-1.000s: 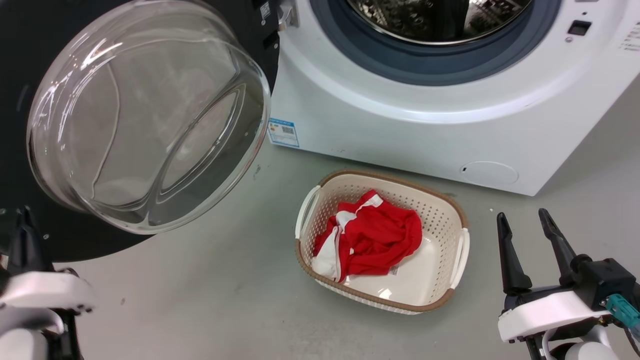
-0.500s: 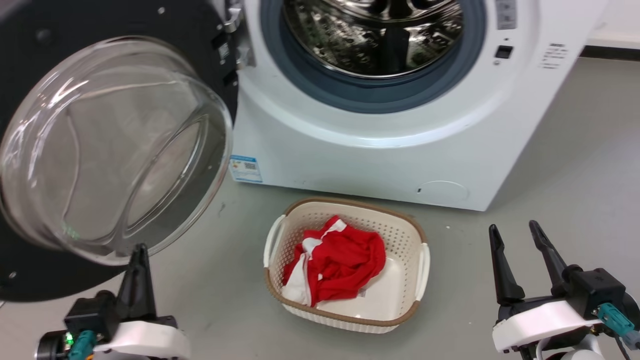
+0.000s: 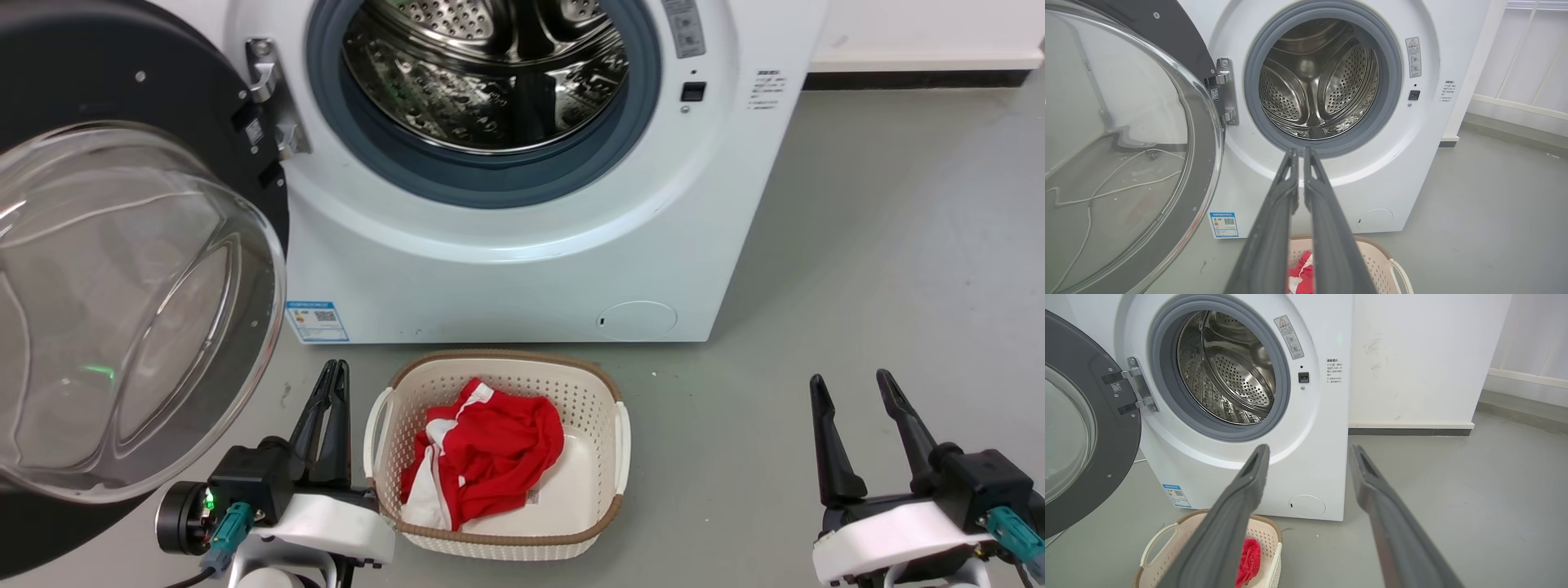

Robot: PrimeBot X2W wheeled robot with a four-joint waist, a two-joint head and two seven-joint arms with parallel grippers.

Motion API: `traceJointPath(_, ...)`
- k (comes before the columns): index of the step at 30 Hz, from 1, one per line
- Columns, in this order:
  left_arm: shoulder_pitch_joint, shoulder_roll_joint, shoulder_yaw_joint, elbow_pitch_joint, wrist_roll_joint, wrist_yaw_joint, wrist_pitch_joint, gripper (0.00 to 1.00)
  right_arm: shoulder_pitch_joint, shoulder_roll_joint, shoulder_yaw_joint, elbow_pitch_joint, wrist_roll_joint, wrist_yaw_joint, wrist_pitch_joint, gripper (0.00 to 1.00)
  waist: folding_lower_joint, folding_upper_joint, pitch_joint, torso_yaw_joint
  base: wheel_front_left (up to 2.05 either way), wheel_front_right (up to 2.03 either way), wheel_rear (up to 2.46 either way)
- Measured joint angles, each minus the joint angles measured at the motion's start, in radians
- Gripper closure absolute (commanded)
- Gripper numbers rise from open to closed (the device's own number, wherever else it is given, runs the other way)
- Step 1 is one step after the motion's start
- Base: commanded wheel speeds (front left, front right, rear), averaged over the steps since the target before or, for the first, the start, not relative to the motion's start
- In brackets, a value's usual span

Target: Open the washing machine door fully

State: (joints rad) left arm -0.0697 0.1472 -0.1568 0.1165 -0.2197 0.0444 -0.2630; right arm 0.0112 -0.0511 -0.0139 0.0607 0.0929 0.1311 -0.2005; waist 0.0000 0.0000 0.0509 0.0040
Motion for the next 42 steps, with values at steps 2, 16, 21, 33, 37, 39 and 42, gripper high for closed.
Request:
traceJointPath(2, 0.000, -0.006, 0.003, 0.003, 0.007, -0.001, 0.000, 0.25, 0.010, 0.000, -0.004, -0.009, 0.000, 0.000, 0.001, 0.00, 0.0000, 0.0000, -0.007, -0.014, 0.00, 0.00, 0.00)
traceJointPath(16, 0.005, -0.028, 0.049, 0.000, 0.050, -0.002, 0.000, 0.00, 0.027, 0.000, -0.005, -0.030, 0.013, 0.000, 0.009, 0.00, -0.0001, 0.0000, -0.019, -0.036, 0.00, 0.00, 0.00)
traceJointPath(21, 0.008, -0.034, 0.062, -0.003, 0.057, -0.006, 0.000, 0.00, 0.030, 0.000, -0.005, -0.031, 0.014, 0.000, 0.010, 0.00, -0.0001, 0.0000, -0.019, -0.030, 0.00, 0.00, 0.00)
traceJointPath(33, 0.012, -0.049, 0.084, -0.007, 0.077, -0.012, 0.000, 0.00, 0.030, 0.000, -0.002, -0.032, 0.013, 0.000, 0.018, 0.00, -0.0001, 0.0000, -0.016, -0.028, 0.00, 0.00, 0.00)
traceJointPath(37, 0.014, -0.053, 0.090, -0.009, 0.084, -0.017, 0.000, 0.00, 0.030, 0.000, -0.002, -0.032, 0.013, 0.000, 0.018, 0.00, -0.0001, 0.0000, -0.015, -0.029, 0.00, 0.00, 0.00)
traceJointPath(39, 0.014, -0.054, 0.093, -0.009, 0.087, -0.018, 0.000, 0.00, 0.030, 0.000, -0.002, -0.032, 0.013, 0.000, 0.018, 0.00, -0.0001, 0.0000, -0.014, -0.028, 0.00, 0.00, 0.00)
traceJointPath(42, 0.014, -0.056, 0.096, -0.008, 0.090, -0.024, 0.000, 0.00, 0.030, 0.000, -0.002, -0.032, 0.013, 0.000, 0.018, 0.00, -0.0001, 0.0000, -0.012, -0.028, 0.00, 0.00, 0.00)
